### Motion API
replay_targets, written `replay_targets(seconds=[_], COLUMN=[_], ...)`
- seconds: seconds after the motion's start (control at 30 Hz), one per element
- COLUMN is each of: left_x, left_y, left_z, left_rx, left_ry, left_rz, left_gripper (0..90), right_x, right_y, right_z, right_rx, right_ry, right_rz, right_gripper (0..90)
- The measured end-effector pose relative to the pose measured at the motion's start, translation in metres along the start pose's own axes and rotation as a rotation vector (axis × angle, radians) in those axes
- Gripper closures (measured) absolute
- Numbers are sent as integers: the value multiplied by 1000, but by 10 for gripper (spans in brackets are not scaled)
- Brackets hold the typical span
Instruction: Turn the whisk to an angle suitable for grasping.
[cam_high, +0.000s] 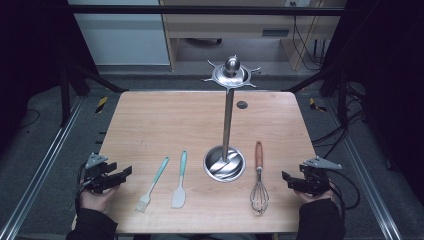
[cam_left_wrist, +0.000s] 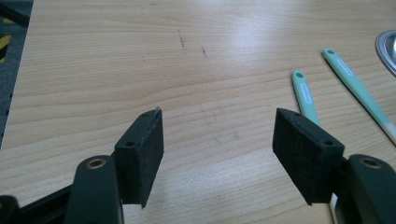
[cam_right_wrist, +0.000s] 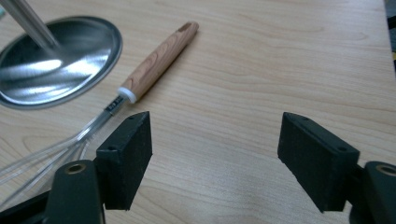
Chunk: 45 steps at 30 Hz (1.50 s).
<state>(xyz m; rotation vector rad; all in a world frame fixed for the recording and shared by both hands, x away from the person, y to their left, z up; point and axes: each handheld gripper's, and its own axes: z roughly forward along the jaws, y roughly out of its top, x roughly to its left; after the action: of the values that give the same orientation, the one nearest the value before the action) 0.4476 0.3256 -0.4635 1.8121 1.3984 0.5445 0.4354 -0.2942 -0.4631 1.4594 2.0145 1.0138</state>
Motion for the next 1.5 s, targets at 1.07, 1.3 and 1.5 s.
replay_targets(seconds=[1.07,1.3,1.5], left_x=[-15,-15,-14], left_y=[1,1,1], left_z=[-5,-5,-4], left_rx=[33,37,39], left_ry=[24,31,34], left_rz=[65,74,74], left_gripper=[362,363,363], right_x=[63,68,70], right_y=[62,70,68], right_z=[33,55,72], right_rx=[44,94,166], right_ry=[6,-23,-35], right_rz=[-14,-3,-8], right_gripper=[453,479,499])
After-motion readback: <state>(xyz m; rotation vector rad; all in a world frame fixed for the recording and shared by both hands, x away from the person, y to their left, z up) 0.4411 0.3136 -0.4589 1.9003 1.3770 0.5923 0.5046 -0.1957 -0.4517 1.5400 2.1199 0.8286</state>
